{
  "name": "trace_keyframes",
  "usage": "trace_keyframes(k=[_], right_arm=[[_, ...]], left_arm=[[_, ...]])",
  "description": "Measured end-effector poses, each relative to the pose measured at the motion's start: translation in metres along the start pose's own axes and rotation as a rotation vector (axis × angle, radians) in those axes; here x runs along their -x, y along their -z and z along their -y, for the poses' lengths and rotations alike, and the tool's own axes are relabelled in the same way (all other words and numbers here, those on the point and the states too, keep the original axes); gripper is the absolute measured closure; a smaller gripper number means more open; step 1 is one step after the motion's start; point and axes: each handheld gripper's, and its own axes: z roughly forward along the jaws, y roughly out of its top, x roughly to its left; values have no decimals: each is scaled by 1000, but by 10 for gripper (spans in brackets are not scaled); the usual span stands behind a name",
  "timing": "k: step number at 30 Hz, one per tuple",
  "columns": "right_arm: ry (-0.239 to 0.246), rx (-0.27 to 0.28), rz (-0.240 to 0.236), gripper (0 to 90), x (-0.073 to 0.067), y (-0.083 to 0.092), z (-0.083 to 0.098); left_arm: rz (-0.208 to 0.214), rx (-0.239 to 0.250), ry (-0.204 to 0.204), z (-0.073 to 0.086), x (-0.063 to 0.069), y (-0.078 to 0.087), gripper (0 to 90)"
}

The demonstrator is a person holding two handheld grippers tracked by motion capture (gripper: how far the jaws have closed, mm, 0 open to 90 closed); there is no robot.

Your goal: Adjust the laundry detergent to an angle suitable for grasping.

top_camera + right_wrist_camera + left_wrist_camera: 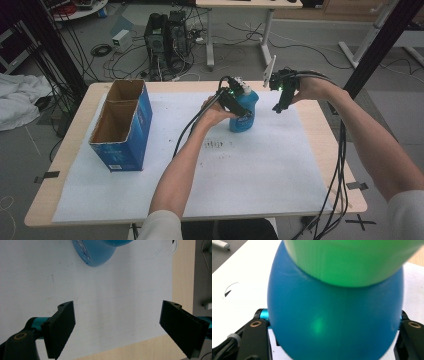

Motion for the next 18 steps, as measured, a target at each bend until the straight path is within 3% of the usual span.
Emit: trace_keyframes(k=[1,2,6,7,8,11,13,14,15,17,18], right_arm=[[48,-14,0,123,3,1,1],[48,-14,0,123,3,1,1],[39,-13,-1,123,3,1,0],[40,-15,-1,123,3,1,0],[39,-17,2,123,2,1,0],[40,-17,2,123,2,1,0],[31,-15,0,123,1,1,0],[-4,-5,2,123,-1,0,-1],[-2,-5,1,123,-1,0,-1],[-4,-7,0,123,-1,0,-1],[-1,-5,0,123,-1,-1,-1]], left_arm=[[2,12,20,0,1,-1,322],[-3,-6,5,0,1,0,322],[-1,21,23,0,2,-2,322],[-3,9,9,0,1,-1,322],[-1,29,28,0,2,-2,344],[-4,31,29,0,2,-2,351],[-8,6,-1,0,0,0,359],[-14,9,0,0,0,0,365],[-15,28,20,0,1,-1,377],[-20,16,4,0,0,0,389],[-23,26,15,1,1,0,404]])
